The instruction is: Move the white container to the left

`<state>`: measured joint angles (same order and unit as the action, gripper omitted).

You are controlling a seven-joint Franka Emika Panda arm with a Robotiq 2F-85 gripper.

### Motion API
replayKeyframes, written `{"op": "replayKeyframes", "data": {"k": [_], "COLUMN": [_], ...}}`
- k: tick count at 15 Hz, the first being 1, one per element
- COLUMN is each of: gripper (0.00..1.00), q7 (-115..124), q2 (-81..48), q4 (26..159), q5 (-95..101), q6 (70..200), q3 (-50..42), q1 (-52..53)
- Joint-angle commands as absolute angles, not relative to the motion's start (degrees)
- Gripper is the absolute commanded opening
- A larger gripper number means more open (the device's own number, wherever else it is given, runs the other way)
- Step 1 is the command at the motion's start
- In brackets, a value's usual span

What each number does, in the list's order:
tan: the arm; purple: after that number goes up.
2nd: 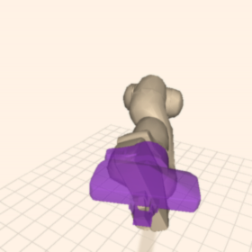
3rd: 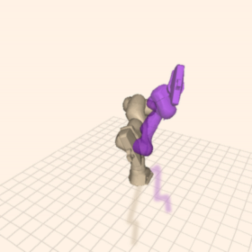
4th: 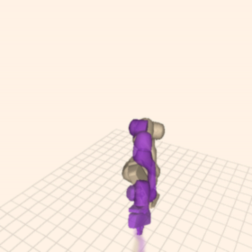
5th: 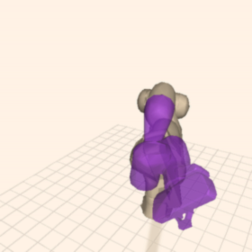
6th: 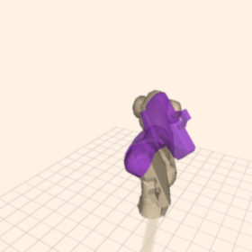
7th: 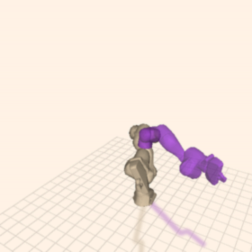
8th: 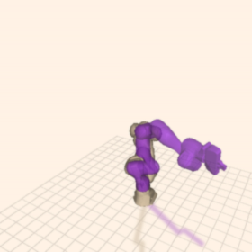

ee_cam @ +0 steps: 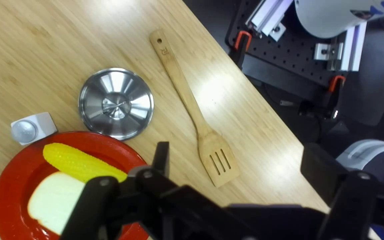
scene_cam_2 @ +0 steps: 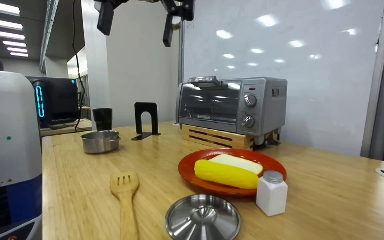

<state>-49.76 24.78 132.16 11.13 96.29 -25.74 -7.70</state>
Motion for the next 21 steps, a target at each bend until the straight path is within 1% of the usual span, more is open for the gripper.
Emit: {"op": "replayKeyframes", "data": {"k": [1,2,5,10,17,21], "gripper": [1.0,1.0,1.0,1.0,1.0,1.0], "q7": [-53.12,-52.0,-51.99,-52.0,-56.58,-65.05], "q2": [16.25,21.07,17.3,16.87,10.2,4.27], "q4": [125.7,129.78,127.42,126.96,124.3,121.82], "q5": [10.3,10.65,10.5,10.5,11.33,12.78], "q6": [94.66,96.19,96.17,96.16,98.86,101.09], "q3": [-25.05,-24.26,-23.75,-23.71,-24.98,-25.1], "q1": [-8.45,-9.61,-9.71,-9.73,-11.08,-12.86]}}
